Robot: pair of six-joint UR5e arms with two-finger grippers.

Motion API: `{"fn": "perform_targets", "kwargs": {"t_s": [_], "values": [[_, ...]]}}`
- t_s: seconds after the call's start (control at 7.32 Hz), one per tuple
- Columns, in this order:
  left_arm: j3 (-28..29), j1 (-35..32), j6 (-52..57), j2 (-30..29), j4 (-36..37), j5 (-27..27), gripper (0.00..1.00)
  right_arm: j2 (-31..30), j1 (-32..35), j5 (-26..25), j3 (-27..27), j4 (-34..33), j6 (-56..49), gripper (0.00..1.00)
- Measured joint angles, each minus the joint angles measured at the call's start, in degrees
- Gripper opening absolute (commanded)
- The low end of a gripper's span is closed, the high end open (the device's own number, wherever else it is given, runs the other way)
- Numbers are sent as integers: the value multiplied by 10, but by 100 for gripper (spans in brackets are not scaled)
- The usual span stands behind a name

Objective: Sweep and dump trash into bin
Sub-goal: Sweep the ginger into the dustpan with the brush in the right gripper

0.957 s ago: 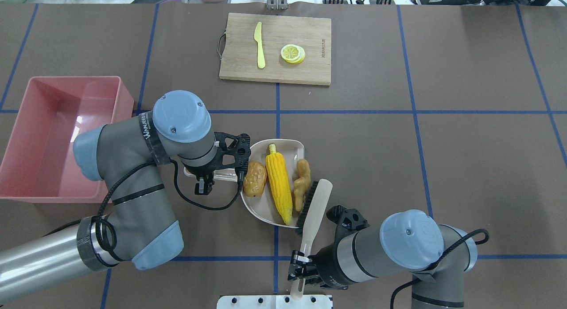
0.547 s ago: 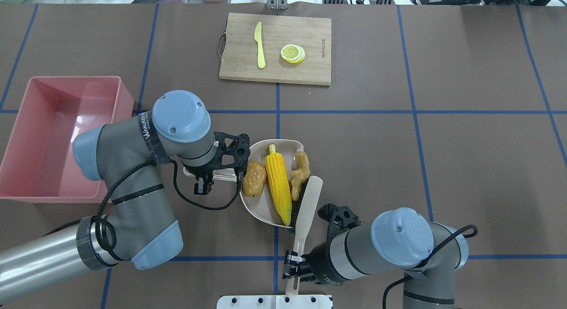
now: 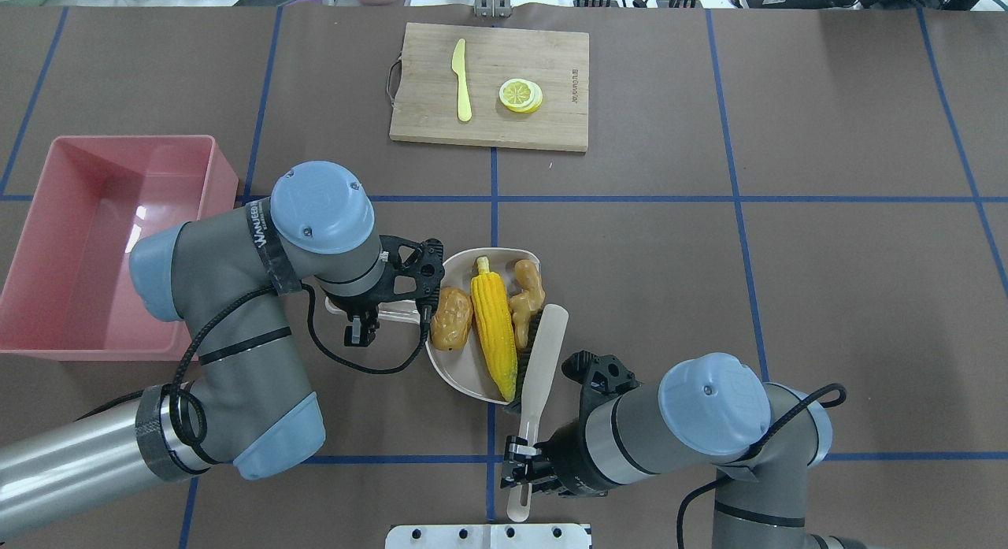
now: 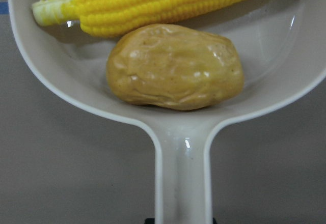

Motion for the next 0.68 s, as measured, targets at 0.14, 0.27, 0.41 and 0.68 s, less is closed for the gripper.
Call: {"fn": "perform_targets", "kwargs": {"t_s": [0.14,0.27,0.41,0.68], "values": [[0,0,2,0,0,0,0,0,10,15,1,-5,-1,0],[1,0,3,0,-1,0,0,0,17,23,3,-11,-1,0],[1,0,3,0,-2,0,0,0,20,27,4,-16,-2,0],[3,1,2,3,-15,0,0,0,24,30,6,-24,-4,0]]}}
